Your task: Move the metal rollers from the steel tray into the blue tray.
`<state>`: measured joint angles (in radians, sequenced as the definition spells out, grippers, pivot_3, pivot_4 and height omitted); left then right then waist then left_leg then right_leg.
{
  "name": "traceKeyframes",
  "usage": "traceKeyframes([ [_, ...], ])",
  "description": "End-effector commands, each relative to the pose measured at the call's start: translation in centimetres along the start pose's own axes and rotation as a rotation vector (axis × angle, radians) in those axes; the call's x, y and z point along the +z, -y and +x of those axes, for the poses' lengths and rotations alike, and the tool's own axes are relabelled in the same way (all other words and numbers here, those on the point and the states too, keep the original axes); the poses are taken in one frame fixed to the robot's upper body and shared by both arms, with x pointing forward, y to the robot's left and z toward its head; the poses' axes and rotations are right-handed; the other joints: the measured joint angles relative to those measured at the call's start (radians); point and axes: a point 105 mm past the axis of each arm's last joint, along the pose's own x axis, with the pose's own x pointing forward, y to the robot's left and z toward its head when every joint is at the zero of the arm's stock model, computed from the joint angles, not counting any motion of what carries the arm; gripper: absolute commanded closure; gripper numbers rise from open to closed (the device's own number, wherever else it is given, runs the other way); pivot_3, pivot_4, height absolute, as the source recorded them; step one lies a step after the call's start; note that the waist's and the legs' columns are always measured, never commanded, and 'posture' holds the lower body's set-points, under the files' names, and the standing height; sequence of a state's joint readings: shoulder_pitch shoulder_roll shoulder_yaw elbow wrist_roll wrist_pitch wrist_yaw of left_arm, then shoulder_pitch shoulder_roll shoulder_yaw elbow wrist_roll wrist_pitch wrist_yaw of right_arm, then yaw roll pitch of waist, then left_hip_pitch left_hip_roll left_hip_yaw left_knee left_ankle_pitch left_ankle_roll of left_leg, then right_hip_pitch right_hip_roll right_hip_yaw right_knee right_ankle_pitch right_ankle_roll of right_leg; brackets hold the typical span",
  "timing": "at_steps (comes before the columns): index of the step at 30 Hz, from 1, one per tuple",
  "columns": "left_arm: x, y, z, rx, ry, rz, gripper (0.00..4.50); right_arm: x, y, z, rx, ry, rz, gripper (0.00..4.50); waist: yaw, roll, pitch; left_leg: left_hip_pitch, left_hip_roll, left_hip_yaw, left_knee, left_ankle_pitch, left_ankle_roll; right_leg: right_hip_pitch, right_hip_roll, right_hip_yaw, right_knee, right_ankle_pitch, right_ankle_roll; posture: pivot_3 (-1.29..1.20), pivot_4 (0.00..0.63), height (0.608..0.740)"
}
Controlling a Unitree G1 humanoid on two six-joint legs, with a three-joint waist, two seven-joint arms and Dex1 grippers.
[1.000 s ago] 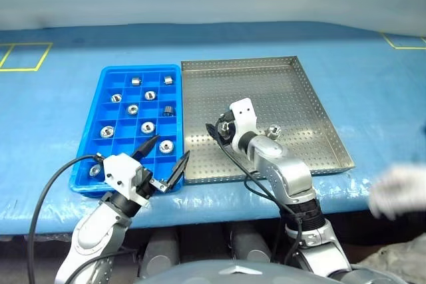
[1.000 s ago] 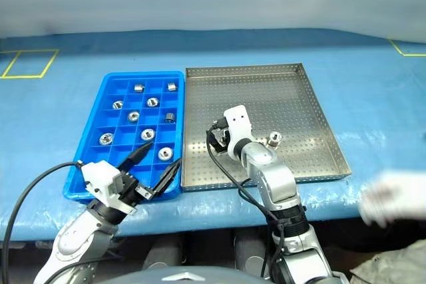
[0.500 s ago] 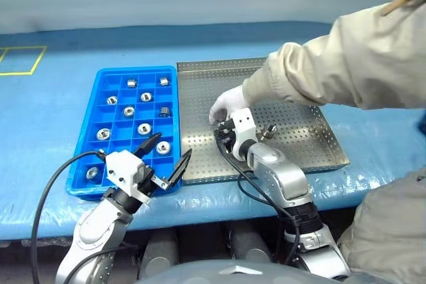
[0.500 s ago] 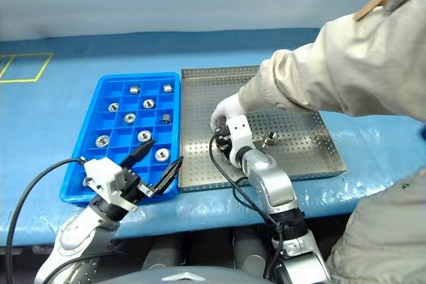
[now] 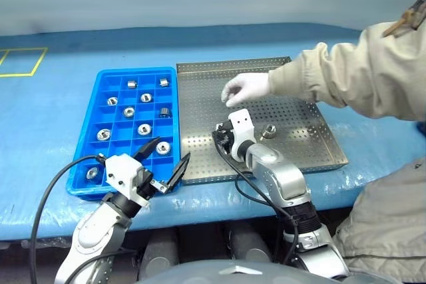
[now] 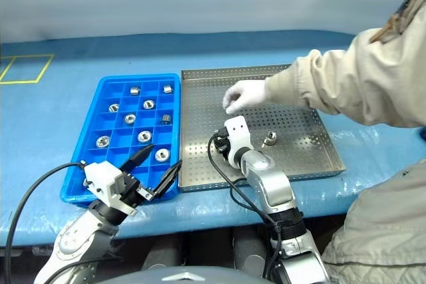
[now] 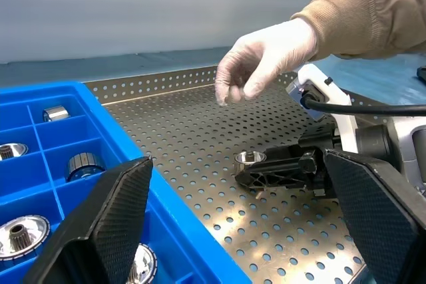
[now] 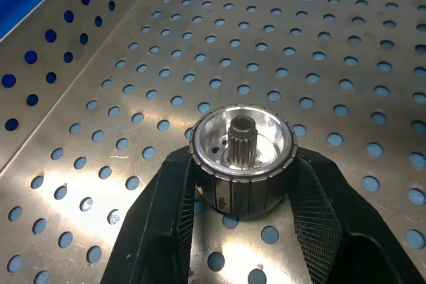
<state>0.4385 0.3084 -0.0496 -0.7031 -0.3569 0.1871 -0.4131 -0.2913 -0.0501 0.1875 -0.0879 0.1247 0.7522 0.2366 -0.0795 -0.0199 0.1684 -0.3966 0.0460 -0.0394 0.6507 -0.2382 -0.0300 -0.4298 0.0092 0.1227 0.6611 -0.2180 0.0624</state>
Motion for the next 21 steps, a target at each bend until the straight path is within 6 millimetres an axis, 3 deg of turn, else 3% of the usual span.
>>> traceKeyframes([
  [1, 1.0, 0.2, 0.0, -0.003, 0.044, 0.014, 0.00, 0.1, -0.9, 0.2, 0.039, -0.004, -0.011, 2.81, 0.000, 0.000, 0.000, 0.000, 0.000, 0.000, 0.000, 0.000, 0.000, 0.000, 0.000, 0.000, 0.000, 0.000, 0.000, 0.06, 0.150, 0.740],
  [9, 1.0, 0.1, 0.0, 0.002, 0.047, 0.014, 0.00, 1.2, -1.5, 0.1, 0.075, 0.029, -0.024, 2.81, -0.001, 0.000, 0.000, 0.000, 0.000, 0.000, -0.001, 0.000, 0.000, 0.000, 0.000, 0.000, 0.000, 0.000, 0.000, 0.07, 0.150, 0.740],
  [15, 1.0, 0.2, 0.0, 0.010, 0.048, 0.015, 0.00, 0.9, -2.0, 0.1, 0.119, 0.010, -0.011, 2.81, 0.001, 0.000, 0.000, 0.000, 0.000, 0.000, -0.002, 0.000, 0.000, -0.001, 0.000, 0.000, -0.001, 0.000, -0.001, 0.08, 0.150, 0.740],
  [21, 1.0, 0.1, -0.1, 0.014, 0.049, 0.016, 0.00, 1.3, -2.9, 0.0, 0.158, 0.025, -0.037, 0.84, 0.002, 0.000, 0.001, 0.000, 0.000, 0.000, -0.004, 0.000, 0.000, -0.001, 0.000, 0.000, -0.002, -0.001, -0.001, 0.08, 0.150, 0.740],
])
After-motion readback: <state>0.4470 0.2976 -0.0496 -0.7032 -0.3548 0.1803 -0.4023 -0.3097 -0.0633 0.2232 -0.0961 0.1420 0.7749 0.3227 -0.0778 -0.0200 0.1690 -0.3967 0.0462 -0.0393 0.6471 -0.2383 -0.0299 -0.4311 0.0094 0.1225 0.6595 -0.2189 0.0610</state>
